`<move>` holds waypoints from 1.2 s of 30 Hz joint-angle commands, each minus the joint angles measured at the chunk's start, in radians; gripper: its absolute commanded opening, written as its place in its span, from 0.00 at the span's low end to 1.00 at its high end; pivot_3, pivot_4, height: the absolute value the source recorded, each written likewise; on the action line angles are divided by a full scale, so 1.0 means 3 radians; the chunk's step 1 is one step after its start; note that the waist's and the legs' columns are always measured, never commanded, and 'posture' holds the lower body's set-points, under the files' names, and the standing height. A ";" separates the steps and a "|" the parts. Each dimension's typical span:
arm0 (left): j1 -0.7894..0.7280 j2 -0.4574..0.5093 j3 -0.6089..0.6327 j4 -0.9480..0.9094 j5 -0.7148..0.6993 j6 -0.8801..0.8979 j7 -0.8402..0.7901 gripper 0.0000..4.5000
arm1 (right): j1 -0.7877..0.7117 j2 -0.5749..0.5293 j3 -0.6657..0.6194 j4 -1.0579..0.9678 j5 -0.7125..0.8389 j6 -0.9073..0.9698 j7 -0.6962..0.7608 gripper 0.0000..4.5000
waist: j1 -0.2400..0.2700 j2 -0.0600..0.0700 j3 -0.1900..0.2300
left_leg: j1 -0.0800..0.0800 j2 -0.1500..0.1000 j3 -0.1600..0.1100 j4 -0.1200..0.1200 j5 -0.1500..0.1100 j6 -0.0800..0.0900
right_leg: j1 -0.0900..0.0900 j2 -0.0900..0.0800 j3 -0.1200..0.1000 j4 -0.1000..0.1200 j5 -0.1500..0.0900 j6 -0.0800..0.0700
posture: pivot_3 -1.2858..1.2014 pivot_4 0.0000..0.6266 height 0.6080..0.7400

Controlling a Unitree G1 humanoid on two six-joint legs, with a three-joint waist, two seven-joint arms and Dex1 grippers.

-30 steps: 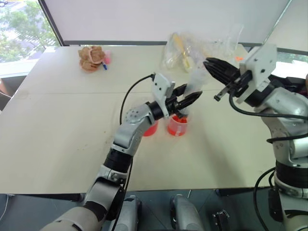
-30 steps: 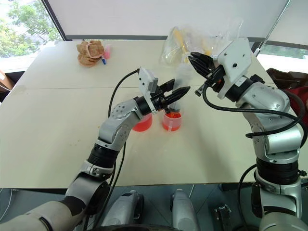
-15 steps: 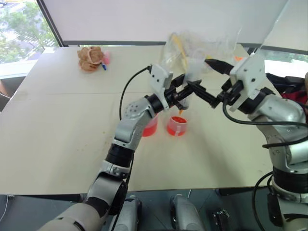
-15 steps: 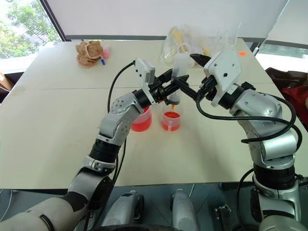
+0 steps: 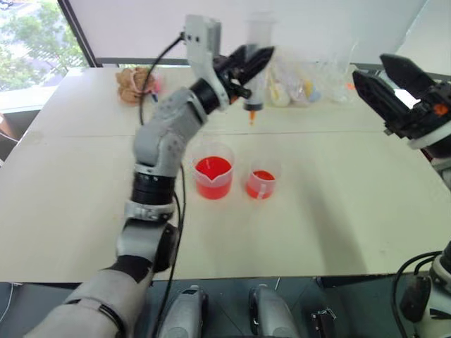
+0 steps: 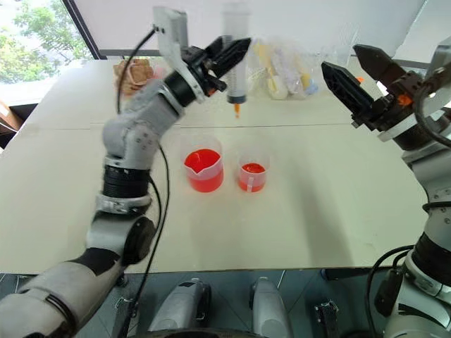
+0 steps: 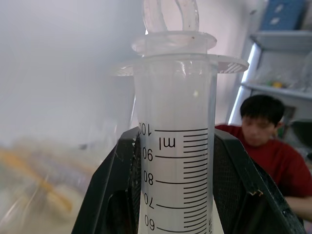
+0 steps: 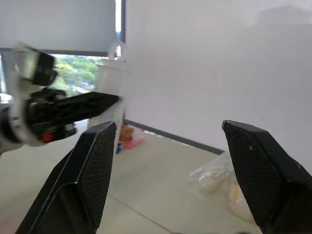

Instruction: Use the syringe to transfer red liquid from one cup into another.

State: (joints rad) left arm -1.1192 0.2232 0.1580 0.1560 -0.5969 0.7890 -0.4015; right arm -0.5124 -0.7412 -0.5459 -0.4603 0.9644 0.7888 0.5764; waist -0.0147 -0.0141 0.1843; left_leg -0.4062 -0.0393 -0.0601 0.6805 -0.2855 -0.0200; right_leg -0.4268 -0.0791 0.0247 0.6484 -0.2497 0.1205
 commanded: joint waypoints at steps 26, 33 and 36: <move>0.0400 0.0660 0.0366 0.0803 0.0135 0.2751 0.1270 0.53 | -0.0065 -0.0407 0.1209 -0.0587 0.0700 0.0319 0.0688 0.82 | 0.0024 -0.0007 0.0004 | -0.0005 -0.0001 -0.0006 0.0000 0.0004 -0.0010 | -0.0006 -0.0016 -0.0002 -0.0001 0.0000 0.0001 | 0.52 0.24 1.00; 0.0453 0.0574 0.0617 0.0360 0.0239 0.2553 0.1227 1.00 | 0.0050 -0.0444 0.1163 -0.0523 0.0605 0.0301 0.0712 0.82 | 0.0011 -0.0007 0.0004 | -0.0004 0.0000 -0.0005 0.0000 0.0005 -0.0011 | -0.0006 -0.0015 -0.0002 0.0000 0.0000 0.0000 | 0.52 0.24 1.00; 0.0576 0.0670 0.0659 -0.0047 0.0126 0.2194 0.0919 1.00 | 0.0209 -0.0487 0.0971 -0.0376 0.0603 0.0296 0.0691 0.82 | 0.0018 -0.0007 0.0004 | -0.0005 0.0001 -0.0005 -0.0001 0.0005 -0.0011 | -0.0007 -0.0015 -0.0002 0.0000 0.0000 0.0000 | 0.52 0.24 1.00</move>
State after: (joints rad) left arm -0.9480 0.3929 0.3336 0.2391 -0.5345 1.5238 -0.0668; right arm -0.4629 -0.8725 -0.1898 -0.5936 1.1444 0.8965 0.7849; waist -0.0095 -0.0162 0.1854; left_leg -0.4078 -0.0391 -0.0617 0.6800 -0.2840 -0.0236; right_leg -0.4288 -0.0838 0.0242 0.6480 -0.2496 0.1206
